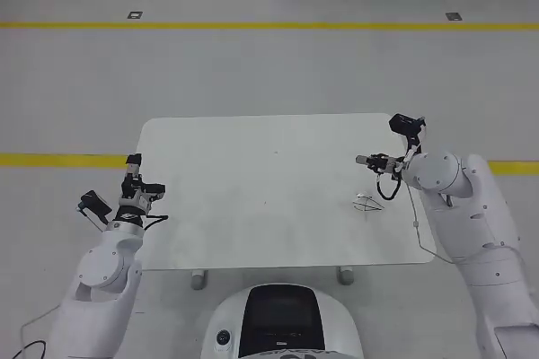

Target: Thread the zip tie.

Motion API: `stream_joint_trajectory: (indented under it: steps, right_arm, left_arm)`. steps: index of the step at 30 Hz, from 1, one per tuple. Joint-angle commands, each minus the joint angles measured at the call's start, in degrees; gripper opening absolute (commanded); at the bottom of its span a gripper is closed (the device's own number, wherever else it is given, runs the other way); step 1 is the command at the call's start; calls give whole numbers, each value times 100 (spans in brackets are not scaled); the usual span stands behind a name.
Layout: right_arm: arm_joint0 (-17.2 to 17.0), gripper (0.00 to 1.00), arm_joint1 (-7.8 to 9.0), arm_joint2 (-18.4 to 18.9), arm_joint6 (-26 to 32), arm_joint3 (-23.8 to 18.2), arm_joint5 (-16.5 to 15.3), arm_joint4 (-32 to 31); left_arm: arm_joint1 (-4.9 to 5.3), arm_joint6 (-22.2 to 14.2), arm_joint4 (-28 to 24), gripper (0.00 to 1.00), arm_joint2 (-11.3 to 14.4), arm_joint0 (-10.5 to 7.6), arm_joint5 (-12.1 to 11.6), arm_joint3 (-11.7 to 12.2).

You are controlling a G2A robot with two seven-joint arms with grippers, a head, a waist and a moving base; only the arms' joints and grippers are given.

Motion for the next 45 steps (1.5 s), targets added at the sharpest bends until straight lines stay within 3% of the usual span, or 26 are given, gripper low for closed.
stream_joint_trajectory:
  steps: [1, 7, 14, 29, 37, 45]
  right_arm:
    - [179, 100, -37, -153, 200, 184, 0, -159]
    - [705, 100, -244, -556, 937, 921, 0, -576]
    - [996, 100, -554, -507, 1626, 1744, 0, -806]
    - [961, 100, -553, -552, 1626, 1742, 0, -898]
    - [1268, 100, -577, -998, 1626, 2535, 0, -665]
    - [1502, 100, -526, -1248, 1626, 2819, 0, -420]
  left_arm:
    - [0, 0, 0, 100, 0, 0, 0, 0]
    - [0, 0, 0, 100, 0, 0, 0, 0]
    - [0, 0, 0, 100, 0, 0, 0, 0]
    - [0, 0, 0, 100, 0, 0, 0, 0]
    - [0, 0, 0, 100, 0, 0, 0, 0]
    - [0, 0, 0, 100, 0, 0, 0, 0]
